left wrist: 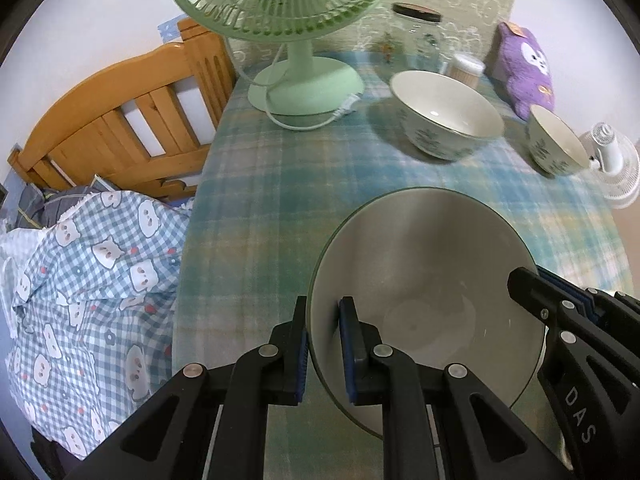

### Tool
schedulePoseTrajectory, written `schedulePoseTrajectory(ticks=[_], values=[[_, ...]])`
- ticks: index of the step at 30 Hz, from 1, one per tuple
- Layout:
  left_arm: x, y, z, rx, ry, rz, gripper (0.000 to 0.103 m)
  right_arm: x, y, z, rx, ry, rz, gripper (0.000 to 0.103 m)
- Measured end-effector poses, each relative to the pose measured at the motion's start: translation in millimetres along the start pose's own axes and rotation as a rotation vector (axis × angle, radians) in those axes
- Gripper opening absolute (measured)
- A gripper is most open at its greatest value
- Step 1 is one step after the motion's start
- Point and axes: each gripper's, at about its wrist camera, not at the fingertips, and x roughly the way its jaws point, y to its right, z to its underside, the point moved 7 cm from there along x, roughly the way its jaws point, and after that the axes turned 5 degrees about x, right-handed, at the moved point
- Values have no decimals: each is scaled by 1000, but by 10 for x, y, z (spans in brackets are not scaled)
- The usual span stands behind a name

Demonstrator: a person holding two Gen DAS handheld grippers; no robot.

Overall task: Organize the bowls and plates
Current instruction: 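Carry the bowl with both tools into the bowl beside the purple plush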

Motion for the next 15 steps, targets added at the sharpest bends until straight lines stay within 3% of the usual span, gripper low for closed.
schedulePoseTrajectory(ticks=[15], values=[[-323,561,536,56,-12,36,11,-391,485,612,39,-14,34,10]])
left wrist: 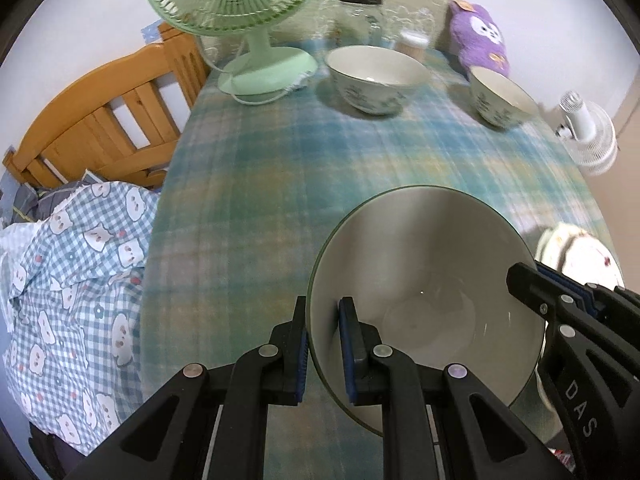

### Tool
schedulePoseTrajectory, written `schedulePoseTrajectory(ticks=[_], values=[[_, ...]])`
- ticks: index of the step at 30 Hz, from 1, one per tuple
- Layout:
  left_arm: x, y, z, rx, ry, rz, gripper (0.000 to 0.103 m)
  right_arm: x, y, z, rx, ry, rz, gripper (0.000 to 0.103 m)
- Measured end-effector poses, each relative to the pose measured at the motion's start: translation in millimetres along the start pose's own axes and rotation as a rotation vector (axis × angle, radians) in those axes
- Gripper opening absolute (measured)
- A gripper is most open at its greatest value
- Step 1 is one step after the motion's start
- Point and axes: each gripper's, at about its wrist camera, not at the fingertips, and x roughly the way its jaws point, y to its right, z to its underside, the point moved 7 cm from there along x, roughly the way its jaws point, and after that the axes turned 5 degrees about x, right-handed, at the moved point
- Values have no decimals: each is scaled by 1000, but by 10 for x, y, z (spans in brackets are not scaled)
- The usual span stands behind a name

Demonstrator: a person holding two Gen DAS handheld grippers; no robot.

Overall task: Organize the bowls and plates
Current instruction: 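Carry the bowl with both tools into the bowl beside the purple plush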

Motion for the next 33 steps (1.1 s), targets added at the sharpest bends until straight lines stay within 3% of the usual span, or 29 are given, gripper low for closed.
schedulePoseTrajectory(ticks=[12,21,24,25,29,31,33], values=[[-7,306,278,24,-36,24,11,1,341,351,25,-34,11,10],[-7,326,288,23,-23,20,11,6,372,370,28,-42,11,11],[-8,347,278,29,-23,38,32,7,351,355,31,-46,16,11],[-23,354,263,35,-16,34,34,13,346,348,32,-49,18,13],[-51,389,232,62,-12,46,39,18,321,318,46,-70,-16,28],[-71,377,208,59,-9,56,44,-29,310,292,44,-55,-13,59],[-103,360,171,53,2,58,52,-124,294,238,50,-16,-18,66]])
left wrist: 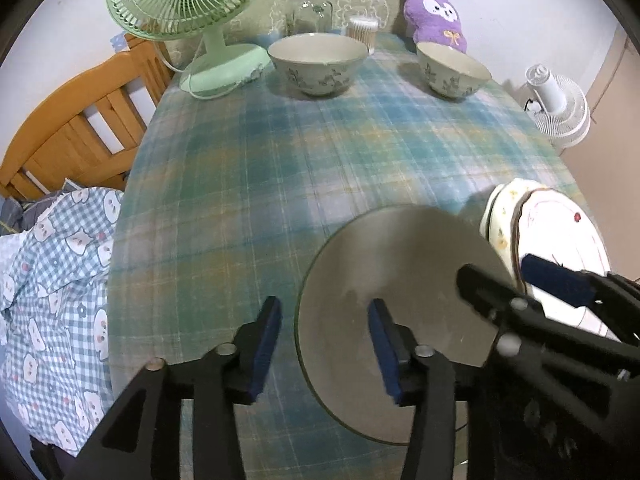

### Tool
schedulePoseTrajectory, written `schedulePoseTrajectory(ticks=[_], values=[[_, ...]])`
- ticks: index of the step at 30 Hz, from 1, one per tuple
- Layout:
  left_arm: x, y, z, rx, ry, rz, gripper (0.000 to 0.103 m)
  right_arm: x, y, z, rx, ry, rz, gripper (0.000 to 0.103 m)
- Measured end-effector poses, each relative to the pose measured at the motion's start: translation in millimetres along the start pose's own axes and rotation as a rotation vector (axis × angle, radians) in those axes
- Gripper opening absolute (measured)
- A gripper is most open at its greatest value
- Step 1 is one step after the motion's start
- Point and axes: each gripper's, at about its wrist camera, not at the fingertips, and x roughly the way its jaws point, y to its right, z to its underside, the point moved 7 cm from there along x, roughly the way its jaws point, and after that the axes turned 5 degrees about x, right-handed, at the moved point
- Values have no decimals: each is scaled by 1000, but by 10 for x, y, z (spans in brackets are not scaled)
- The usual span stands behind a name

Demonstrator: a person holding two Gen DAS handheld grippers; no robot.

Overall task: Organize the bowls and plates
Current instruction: 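Carry the bowl with both tools into the bowl beside the purple plush, then close both tools on the rim of the nested bowls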

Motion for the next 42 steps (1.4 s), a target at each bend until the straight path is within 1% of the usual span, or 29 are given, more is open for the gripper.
schedulePoseTrajectory(ticks=[1,3,6,9,11,13,16,22,26,30,35,38,42], values=[[-38,-16,-36,-3,10,-1,54,-41,-10,-28,-3,14,4,66],[-87,-33,-96,-11,16,2,62,-112,-32,-95,-13,25,12,66],[-193,-5,-226,-9,39,18,68,-239,-34,-229,-13,47,20,66],[-302,57,-378,5,75,23,74,-356,-13,-366,-12,78,5,67],[-353,104,-489,6,95,26,74,-410,25,-445,-6,95,1,68],[-371,133,-586,1,105,20,74,-443,76,-533,1,108,-1,74],[-396,172,-739,-12,125,-6,75,-461,156,-687,-2,125,-11,76],[-332,239,-1034,-76,135,-44,77,-385,301,-1059,-48,133,-40,76],[-283,299,-1253,-110,147,-72,77,-323,392,-1325,-78,143,-42,76],[-202,405,-1499,-117,167,-92,77,-249,533,-1602,-94,160,-55,76],[-11,600,-1859,-138,179,-94,77,-125,788,-1971,-87,178,-64,76],[119,734,-2078,-151,188,-104,76,-14,962,-2217,-91,188,-54,76],[259,862,-2304,-156,195,-120,75,127,1150,-2457,-91,194,-47,76]])
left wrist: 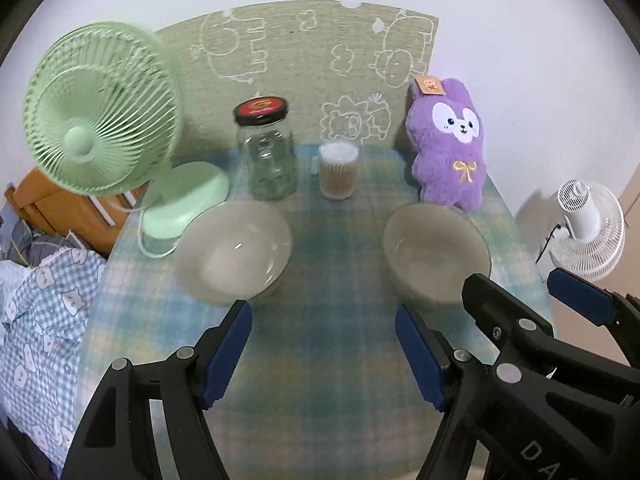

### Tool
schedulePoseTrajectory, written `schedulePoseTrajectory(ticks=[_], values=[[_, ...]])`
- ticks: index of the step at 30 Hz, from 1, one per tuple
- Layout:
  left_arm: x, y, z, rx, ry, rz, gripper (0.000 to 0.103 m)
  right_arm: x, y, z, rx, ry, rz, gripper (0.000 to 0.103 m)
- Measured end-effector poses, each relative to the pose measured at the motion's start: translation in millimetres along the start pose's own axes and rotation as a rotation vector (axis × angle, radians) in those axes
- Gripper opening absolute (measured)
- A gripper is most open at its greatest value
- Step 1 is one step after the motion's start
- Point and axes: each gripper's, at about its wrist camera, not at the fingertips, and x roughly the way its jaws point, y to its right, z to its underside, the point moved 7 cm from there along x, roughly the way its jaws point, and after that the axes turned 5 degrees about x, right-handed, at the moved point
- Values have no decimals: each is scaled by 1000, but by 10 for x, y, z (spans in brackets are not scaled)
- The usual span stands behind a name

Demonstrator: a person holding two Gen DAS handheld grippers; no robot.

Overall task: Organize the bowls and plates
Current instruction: 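Close both tools on the rim of the nested bowls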

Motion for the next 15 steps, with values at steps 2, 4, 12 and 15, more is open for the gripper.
schedulePoseTrajectory(ticks=[2,4,12,15], values=[[96,89,-76,2,2,-4,75,89,95,-66,1,-3,2,76],[202,153,-136,7,-3,-11,75,203,181,-135,-3,-9,6,76],[601,344,-353,4,-24,-3,67,616,455,-312,59,-24,-17,76],[757,390,-397,7,-37,-19,66,761,545,-340,71,-32,-12,75]])
